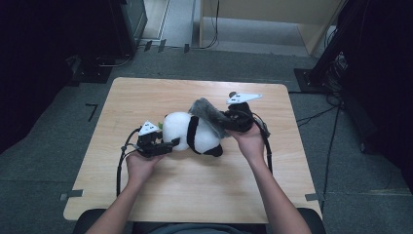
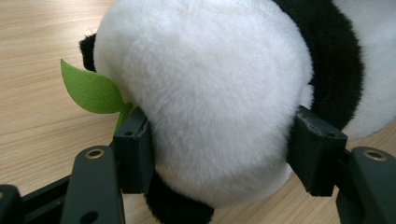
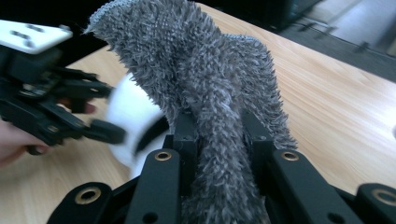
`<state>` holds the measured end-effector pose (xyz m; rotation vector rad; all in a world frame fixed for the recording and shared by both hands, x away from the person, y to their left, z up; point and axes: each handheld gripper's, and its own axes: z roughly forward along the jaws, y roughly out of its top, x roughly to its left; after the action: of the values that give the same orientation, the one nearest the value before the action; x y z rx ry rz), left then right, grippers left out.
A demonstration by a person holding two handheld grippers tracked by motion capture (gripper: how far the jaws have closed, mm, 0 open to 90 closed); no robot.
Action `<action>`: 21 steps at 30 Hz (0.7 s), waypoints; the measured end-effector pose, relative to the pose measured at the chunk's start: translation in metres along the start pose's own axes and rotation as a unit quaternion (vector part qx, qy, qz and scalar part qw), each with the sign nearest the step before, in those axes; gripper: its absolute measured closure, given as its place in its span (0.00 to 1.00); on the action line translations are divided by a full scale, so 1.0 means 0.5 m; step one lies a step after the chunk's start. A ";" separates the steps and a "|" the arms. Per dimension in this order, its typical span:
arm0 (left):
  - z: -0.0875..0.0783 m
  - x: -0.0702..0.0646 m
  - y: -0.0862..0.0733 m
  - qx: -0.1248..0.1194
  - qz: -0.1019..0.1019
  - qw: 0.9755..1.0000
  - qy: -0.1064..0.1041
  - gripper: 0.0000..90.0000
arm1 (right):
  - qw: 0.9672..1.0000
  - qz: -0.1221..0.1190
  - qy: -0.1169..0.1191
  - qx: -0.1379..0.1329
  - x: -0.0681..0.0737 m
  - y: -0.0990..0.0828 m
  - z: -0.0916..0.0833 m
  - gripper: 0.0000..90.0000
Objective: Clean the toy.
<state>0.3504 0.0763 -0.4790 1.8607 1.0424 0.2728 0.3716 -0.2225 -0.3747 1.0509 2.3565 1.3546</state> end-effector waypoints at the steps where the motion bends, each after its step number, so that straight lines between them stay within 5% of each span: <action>1: 0.000 0.000 0.000 0.000 0.000 1.000 0.000 0.37 | 1.000 -0.006 0.004 0.003 0.010 0.007 0.011 0.81; 9: -0.001 0.000 0.001 0.001 0.001 1.000 0.000 0.37 | 0.998 -0.033 0.030 0.035 0.070 0.035 0.104 0.81; 16: -0.002 0.000 0.002 0.002 -0.002 1.000 0.001 0.37 | 0.997 -0.044 0.036 0.060 0.095 0.033 0.162 0.75; 18: -0.002 -0.001 0.002 0.001 -0.002 1.000 0.001 0.37 | 0.997 -0.051 0.037 0.051 0.099 0.033 0.167 0.67; 21: -0.002 -0.002 0.002 0.002 -0.001 1.000 0.002 0.37 | 0.997 -0.057 0.036 0.031 0.106 0.034 0.168 0.71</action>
<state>0.3498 0.0758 -0.4772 1.8633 1.0475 0.2746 0.3846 -0.1253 -0.3989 0.8813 2.4833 1.3073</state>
